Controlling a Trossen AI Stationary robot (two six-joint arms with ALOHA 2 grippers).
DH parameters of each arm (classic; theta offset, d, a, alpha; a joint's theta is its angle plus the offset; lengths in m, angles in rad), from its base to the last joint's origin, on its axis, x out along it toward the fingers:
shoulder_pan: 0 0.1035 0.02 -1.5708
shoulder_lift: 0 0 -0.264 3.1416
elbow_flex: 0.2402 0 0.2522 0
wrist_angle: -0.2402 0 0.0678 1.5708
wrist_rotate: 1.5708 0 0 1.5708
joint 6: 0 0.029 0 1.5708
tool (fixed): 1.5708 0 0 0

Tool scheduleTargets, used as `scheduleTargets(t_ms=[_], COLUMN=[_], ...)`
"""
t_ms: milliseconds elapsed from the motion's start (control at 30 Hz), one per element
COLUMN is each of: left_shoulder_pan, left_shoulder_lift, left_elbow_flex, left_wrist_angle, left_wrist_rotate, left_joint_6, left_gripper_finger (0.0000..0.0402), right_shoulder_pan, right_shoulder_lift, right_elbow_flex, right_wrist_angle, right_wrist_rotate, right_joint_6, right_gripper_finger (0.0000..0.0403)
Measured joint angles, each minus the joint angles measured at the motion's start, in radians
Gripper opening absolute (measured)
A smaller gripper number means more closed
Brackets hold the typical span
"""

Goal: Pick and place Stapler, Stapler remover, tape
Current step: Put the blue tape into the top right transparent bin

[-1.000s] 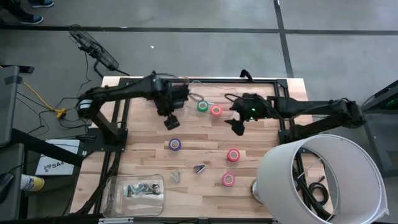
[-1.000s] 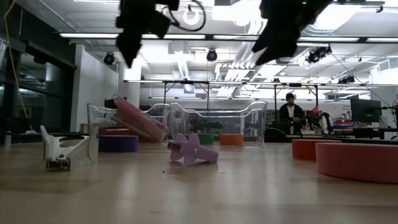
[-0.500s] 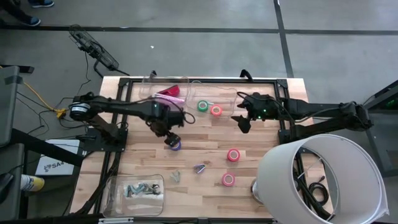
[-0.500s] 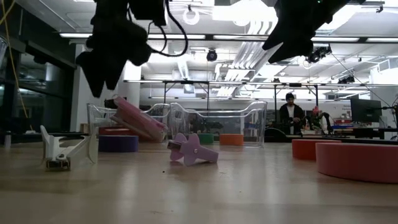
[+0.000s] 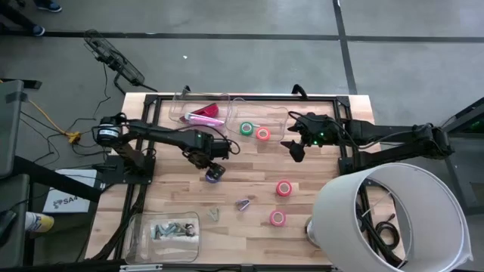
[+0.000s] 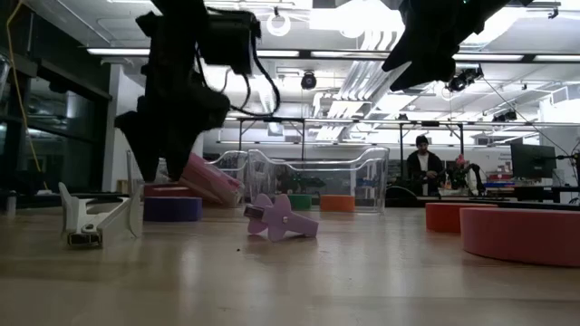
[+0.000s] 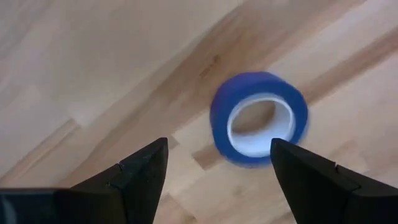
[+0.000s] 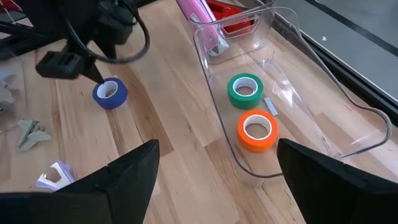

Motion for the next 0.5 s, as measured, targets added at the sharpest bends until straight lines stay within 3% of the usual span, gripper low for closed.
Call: scheduleTargets(t_ms=[267,500], left_shoulder_pan=[0.0,0.0], left_shoulder_lift=[0.092,0.106], left_elbow_flex=[0.0,0.0], left_wrist_angle=[0.008,0.041], left_wrist_rotate=[-0.011,-0.001], left_joint_6=[0.012,0.034], left_gripper_finger=[0.0271,0.0215], right_shoulder_pan=[0.0,0.0], right_shoulder_lift=[0.0,0.0], right_elbow_flex=[0.001,0.001], right_wrist_angle=[-0.002,-0.007], right_wrist_rotate=[-0.008,-0.008], right_joint_6=[0.0,0.0], right_gripper_finger=[0.0316,0.0316])
